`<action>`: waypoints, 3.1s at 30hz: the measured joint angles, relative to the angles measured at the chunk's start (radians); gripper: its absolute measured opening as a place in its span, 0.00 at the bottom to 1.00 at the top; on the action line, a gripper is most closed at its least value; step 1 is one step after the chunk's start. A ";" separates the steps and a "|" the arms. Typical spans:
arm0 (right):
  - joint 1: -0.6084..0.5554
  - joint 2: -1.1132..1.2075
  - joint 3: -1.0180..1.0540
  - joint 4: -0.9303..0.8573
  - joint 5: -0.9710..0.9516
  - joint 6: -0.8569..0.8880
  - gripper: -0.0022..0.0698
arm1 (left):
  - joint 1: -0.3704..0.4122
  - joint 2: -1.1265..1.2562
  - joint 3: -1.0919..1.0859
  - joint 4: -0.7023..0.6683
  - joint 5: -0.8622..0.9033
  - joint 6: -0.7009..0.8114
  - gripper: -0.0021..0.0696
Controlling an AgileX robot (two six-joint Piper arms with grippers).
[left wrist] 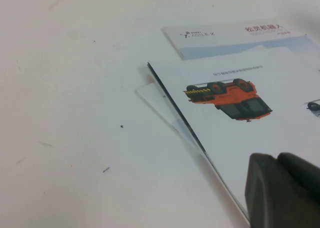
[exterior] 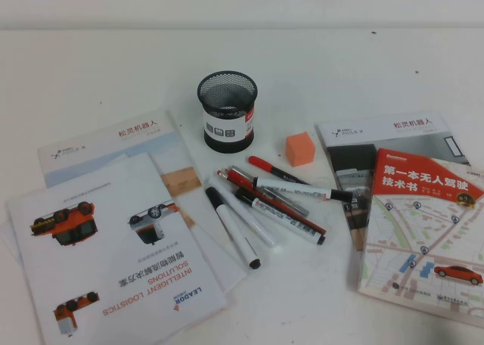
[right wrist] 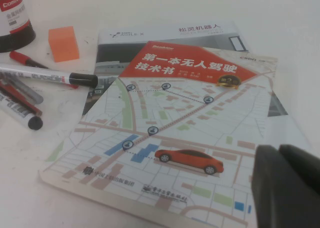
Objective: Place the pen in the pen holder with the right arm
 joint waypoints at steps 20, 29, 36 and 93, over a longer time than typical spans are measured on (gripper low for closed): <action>0.000 0.000 0.000 0.141 -0.010 0.000 0.00 | 0.000 0.000 0.000 0.000 0.000 0.000 0.03; 0.000 0.000 0.000 0.937 -0.124 0.017 0.00 | 0.000 0.000 0.000 0.000 0.000 0.000 0.03; 0.000 0.000 0.000 1.016 -0.133 -0.032 0.00 | 0.000 0.000 0.000 0.000 0.000 0.000 0.03; 0.397 1.584 -1.371 -0.218 0.882 0.077 0.00 | 0.000 0.000 0.000 0.000 0.000 0.000 0.03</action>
